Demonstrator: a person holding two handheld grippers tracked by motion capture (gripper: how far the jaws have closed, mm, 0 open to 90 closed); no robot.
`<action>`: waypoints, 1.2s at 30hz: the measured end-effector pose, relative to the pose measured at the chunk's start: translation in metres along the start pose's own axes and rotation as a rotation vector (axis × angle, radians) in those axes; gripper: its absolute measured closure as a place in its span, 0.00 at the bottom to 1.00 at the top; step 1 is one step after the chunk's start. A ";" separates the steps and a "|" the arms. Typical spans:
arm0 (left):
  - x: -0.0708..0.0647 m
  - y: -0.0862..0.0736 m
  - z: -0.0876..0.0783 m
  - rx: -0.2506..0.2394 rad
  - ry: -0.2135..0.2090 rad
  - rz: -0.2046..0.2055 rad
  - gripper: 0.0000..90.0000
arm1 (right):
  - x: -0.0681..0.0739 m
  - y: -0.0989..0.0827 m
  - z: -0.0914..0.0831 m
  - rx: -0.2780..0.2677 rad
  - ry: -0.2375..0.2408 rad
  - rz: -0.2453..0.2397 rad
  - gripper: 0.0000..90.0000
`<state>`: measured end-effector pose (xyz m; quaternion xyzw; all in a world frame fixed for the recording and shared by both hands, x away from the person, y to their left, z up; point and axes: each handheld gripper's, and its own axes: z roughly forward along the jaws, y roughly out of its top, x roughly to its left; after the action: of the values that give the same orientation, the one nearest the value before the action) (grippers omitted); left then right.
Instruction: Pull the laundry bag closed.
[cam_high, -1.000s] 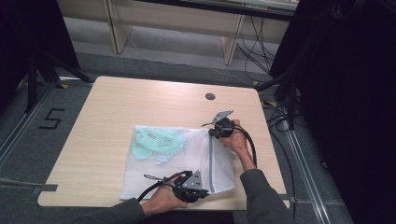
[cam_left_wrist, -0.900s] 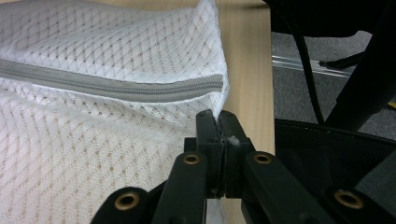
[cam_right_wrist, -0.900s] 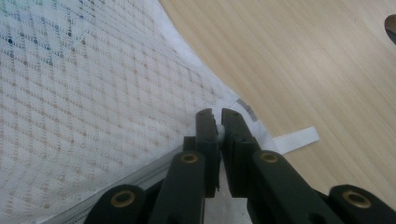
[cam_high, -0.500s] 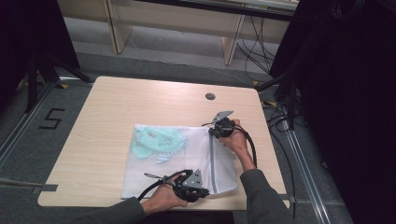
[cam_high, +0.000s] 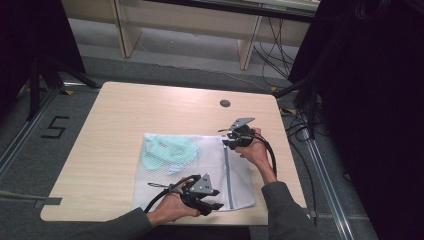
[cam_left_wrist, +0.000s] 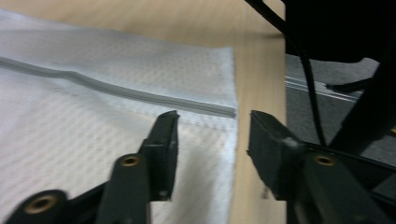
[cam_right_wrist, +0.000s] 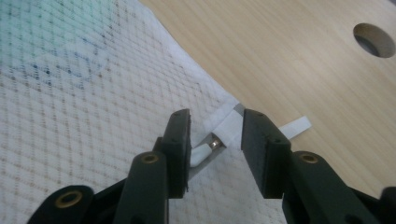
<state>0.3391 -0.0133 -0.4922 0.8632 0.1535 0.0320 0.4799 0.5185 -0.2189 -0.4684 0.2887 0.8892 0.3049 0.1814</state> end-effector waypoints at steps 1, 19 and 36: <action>0.003 0.001 -0.004 0.000 0.011 0.001 0.54 | 0.001 0.000 -0.002 -0.015 0.003 0.004 0.67; 0.038 -0.009 -0.067 -0.003 0.167 -0.075 0.36 | 0.022 -0.003 -0.027 -0.089 0.017 0.086 0.51; 0.049 -0.031 -0.124 -0.025 0.260 -0.128 0.33 | 0.057 -0.037 -0.070 -0.099 0.076 0.112 0.44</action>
<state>0.3534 0.1184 -0.4564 0.8342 0.2684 0.1148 0.4678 0.4249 -0.2378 -0.4488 0.3170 0.8617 0.3690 0.1442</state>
